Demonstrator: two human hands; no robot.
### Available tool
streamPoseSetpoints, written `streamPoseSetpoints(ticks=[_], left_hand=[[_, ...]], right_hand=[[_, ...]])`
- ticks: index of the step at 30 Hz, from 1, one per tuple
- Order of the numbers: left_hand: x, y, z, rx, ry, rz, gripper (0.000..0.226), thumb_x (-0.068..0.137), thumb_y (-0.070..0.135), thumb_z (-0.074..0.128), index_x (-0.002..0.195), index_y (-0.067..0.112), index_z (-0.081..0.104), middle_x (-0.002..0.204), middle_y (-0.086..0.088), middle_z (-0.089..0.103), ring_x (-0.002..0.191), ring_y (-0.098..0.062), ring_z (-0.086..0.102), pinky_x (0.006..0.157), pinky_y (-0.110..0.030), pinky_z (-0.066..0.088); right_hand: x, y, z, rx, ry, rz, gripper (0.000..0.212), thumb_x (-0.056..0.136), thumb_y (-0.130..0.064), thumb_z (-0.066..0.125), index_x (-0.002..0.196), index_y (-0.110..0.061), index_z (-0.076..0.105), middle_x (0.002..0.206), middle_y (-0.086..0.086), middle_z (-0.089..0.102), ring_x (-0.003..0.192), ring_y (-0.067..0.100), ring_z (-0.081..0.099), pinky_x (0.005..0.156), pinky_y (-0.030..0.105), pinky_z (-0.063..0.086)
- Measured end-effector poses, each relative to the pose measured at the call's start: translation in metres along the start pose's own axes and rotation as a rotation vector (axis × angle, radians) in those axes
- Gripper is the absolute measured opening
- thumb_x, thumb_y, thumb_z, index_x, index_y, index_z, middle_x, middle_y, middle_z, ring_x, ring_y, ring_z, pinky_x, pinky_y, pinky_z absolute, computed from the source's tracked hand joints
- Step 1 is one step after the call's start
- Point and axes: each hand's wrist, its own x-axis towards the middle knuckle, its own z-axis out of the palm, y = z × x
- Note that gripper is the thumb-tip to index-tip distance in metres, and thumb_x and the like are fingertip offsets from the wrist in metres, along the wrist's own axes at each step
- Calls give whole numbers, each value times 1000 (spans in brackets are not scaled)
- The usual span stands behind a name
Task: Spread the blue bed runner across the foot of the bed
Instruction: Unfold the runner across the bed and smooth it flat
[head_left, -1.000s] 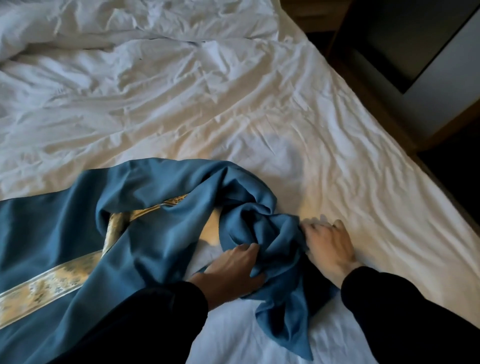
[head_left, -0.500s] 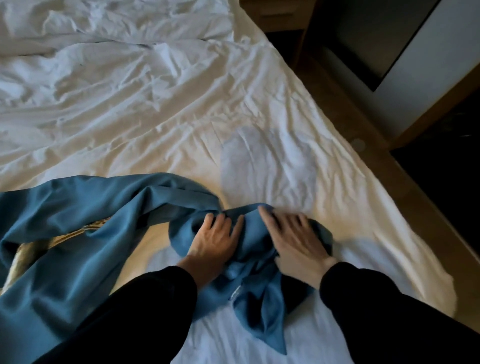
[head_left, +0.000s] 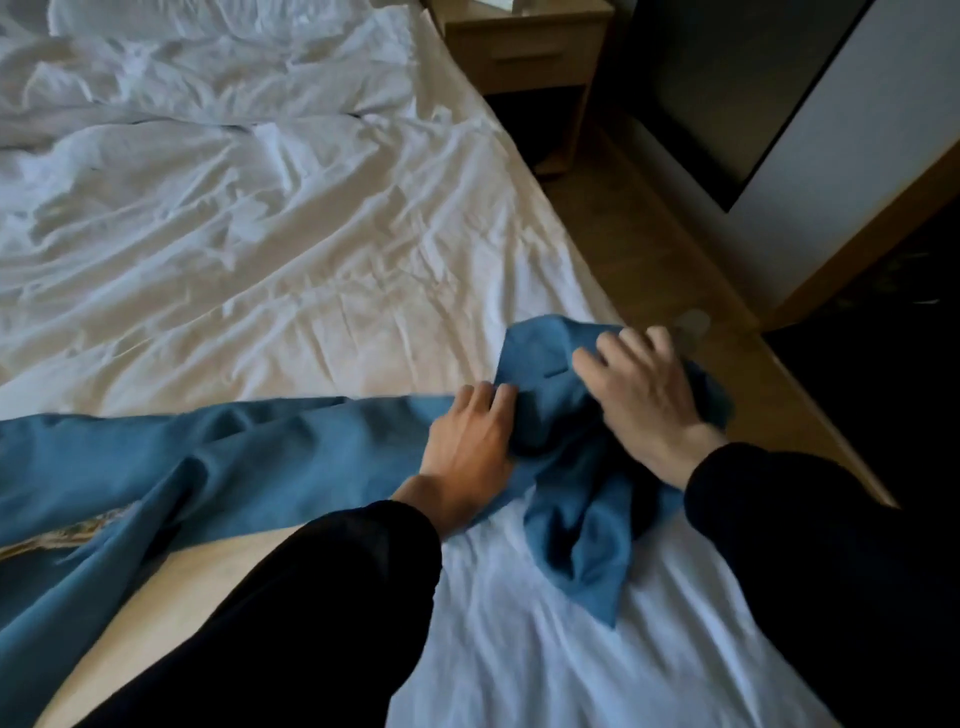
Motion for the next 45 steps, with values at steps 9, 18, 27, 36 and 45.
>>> streamPoseSetpoints(ticks=[9, 18, 27, 36, 45], left_hand=[[-17, -61, 9, 172, -62, 70, 79, 59, 57, 54, 123, 11, 54, 122, -16, 56, 107, -35, 57, 90, -43, 45], [-54, -87, 18, 376, -77, 39, 45, 51, 10, 72, 94, 8, 59, 82, -9, 53, 67, -30, 53, 51, -38, 44], [-114, -75, 14, 249, -123, 318, 24, 65, 21, 55, 87, 14, 61, 80, -2, 56, 68, -21, 56, 53, -32, 47], [-128, -105, -13, 370, -66, 12, 33, 41, 4, 71, 68, 11, 56, 59, -5, 53, 48, -28, 54, 38, -28, 36], [-185, -65, -2, 69, -580, 212, 51, 79, 58, 28, 103, 20, 52, 103, -4, 61, 93, -29, 58, 75, -37, 47]], right_hand=[[-54, -27, 22, 198, -361, -59, 71, 56, -21, 62, 125, -8, 50, 136, 26, 41, 126, 41, 38, 103, 56, 28], [-20, -91, 23, 207, -170, -162, 24, 61, 6, 48, 74, -10, 60, 68, 8, 55, 63, 29, 57, 87, 49, 48], [-54, -117, -3, 145, -686, -411, 25, 71, -5, 63, 91, -15, 53, 81, 7, 62, 75, 27, 60, 77, 39, 40], [-52, -160, -14, 229, -472, -354, 51, 62, -33, 76, 104, -10, 57, 88, 11, 56, 76, 27, 55, 72, 40, 46], [-88, -153, -44, 477, -923, -662, 21, 75, -27, 49, 87, -12, 58, 88, 17, 64, 77, 37, 59, 67, 38, 42]])
